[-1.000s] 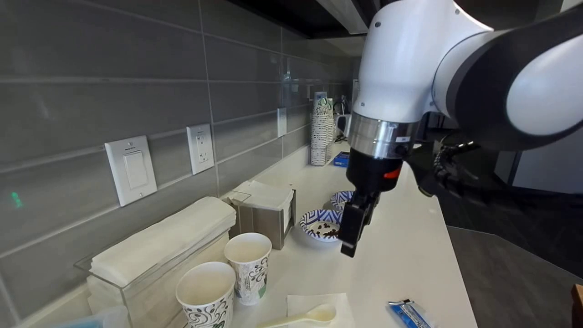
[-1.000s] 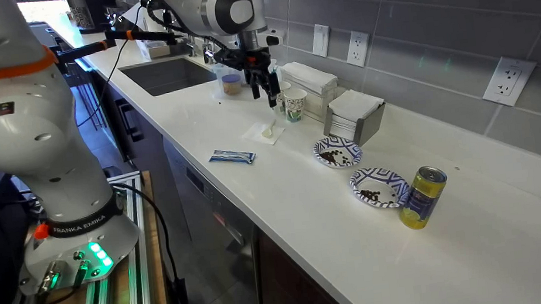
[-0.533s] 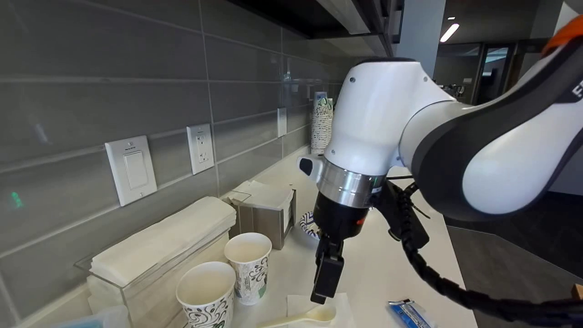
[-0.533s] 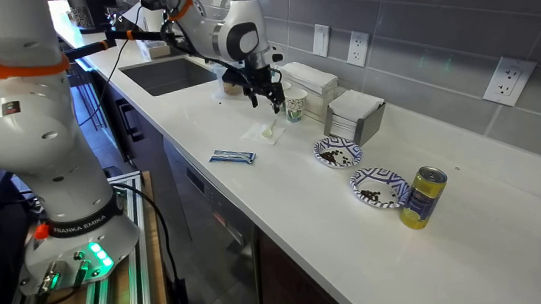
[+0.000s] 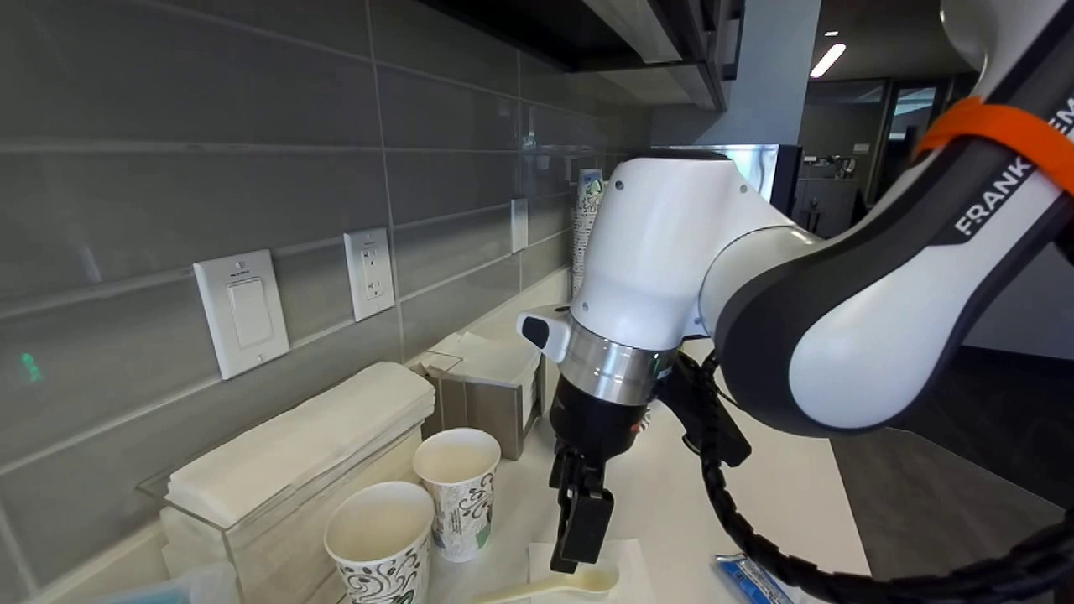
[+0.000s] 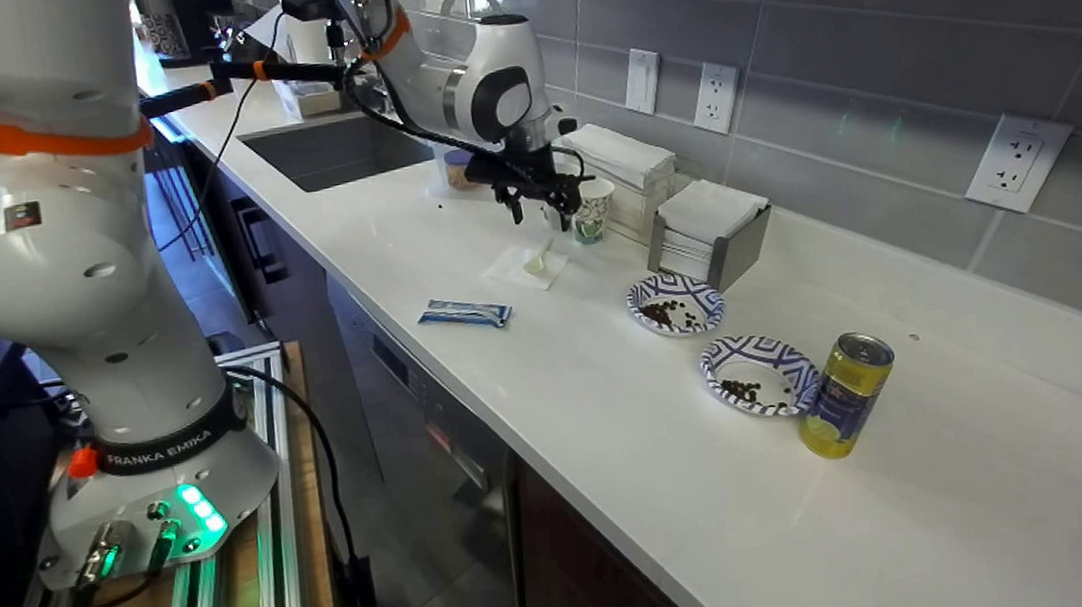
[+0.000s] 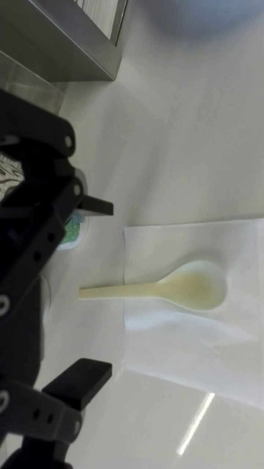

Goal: Put the plastic spoon into the paper cup on the right

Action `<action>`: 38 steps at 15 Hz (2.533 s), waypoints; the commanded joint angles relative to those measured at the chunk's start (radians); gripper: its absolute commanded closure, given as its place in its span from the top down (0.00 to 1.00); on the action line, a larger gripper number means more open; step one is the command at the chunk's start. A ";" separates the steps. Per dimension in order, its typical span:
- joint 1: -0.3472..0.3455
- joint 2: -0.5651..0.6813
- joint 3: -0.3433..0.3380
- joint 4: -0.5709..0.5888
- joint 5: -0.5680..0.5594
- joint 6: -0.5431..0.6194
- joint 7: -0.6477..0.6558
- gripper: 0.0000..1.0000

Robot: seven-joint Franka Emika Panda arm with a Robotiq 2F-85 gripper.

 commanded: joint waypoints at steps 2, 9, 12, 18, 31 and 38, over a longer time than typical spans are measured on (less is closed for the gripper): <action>0.014 0.016 -0.012 0.000 -0.001 0.050 -0.026 1.00; 0.010 0.116 0.013 0.012 -0.002 0.213 -0.111 1.00; 0.019 0.152 -0.008 0.019 -0.030 0.264 -0.125 0.93; -0.002 0.210 0.007 0.033 -0.042 0.353 -0.169 0.45; 0.008 0.170 0.010 0.022 -0.034 0.340 -0.129 0.03; 0.007 0.010 0.059 -0.062 0.028 0.357 -0.021 0.03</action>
